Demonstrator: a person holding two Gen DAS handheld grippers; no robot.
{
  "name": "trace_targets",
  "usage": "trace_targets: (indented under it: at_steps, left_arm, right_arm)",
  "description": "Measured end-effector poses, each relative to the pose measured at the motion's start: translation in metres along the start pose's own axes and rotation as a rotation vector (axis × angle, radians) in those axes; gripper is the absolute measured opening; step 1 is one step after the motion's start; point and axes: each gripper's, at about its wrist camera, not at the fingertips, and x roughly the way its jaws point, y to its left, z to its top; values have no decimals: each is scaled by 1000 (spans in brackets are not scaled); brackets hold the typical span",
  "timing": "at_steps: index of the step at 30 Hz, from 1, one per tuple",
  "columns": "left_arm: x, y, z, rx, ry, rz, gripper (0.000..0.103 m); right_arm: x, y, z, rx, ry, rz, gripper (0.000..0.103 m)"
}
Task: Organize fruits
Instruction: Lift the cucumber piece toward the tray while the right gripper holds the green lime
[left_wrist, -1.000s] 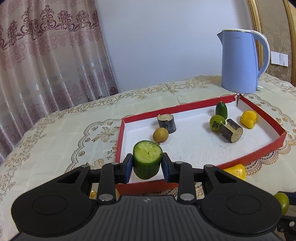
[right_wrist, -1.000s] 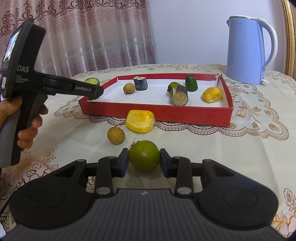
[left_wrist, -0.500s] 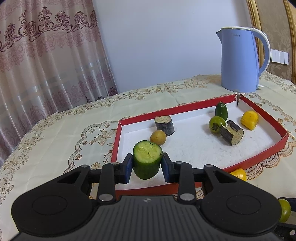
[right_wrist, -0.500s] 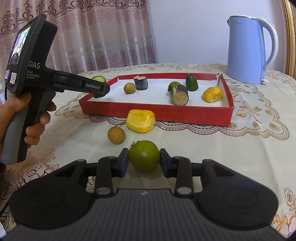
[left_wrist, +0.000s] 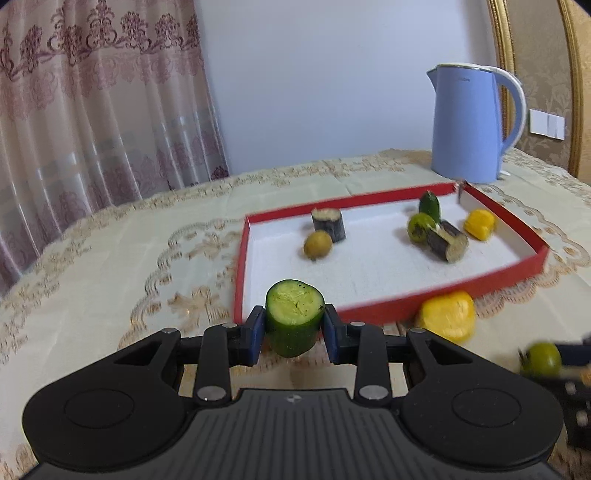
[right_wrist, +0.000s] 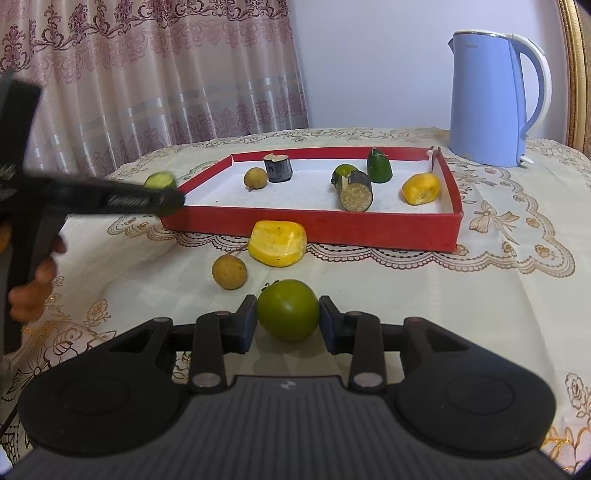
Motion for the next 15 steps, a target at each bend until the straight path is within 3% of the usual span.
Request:
trace_targets:
  at_steps: [5,15]
  left_arm:
    - [-4,-6,-9,16,24,-72,32]
    - [17,-7,-17,-17,80,-87,34]
  right_arm:
    - [-1,0,0,-2,-6,-3,34]
    - [0,-2,1,-8,1,-17,34]
